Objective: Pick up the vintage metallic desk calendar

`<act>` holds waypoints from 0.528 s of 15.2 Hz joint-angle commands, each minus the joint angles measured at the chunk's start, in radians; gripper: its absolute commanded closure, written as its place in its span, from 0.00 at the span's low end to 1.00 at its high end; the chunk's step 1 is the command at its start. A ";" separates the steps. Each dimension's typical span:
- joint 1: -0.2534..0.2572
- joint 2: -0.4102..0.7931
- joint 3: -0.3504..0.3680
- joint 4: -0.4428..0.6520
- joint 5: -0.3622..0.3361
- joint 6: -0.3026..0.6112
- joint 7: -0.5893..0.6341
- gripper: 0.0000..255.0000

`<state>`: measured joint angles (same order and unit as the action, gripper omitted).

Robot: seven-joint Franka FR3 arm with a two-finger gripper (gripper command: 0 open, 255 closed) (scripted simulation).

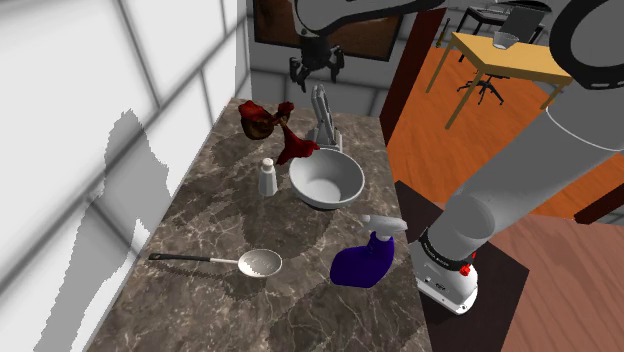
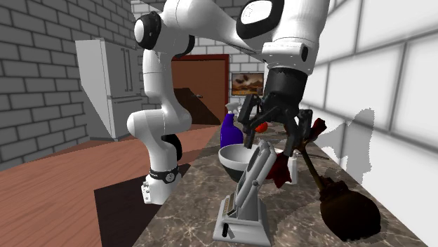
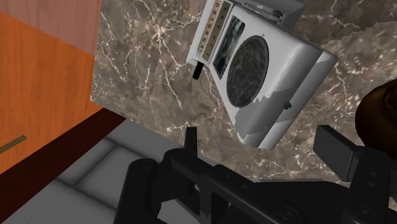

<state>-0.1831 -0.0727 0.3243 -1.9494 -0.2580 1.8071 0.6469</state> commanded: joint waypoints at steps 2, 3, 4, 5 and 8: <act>0.000 0.006 0.000 -0.042 -0.005 0.046 0.014 0.00; 0.000 0.006 0.000 -0.042 -0.005 0.046 0.014 0.00; 0.000 0.006 0.000 -0.042 -0.005 0.046 0.014 0.00; 0.000 0.007 0.001 -0.040 -0.006 0.045 0.015 1.00; 0.000 0.007 0.000 -0.040 -0.006 0.045 0.015 1.00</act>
<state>-0.1829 -0.0677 0.3249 -1.9885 -0.2640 1.8517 0.6614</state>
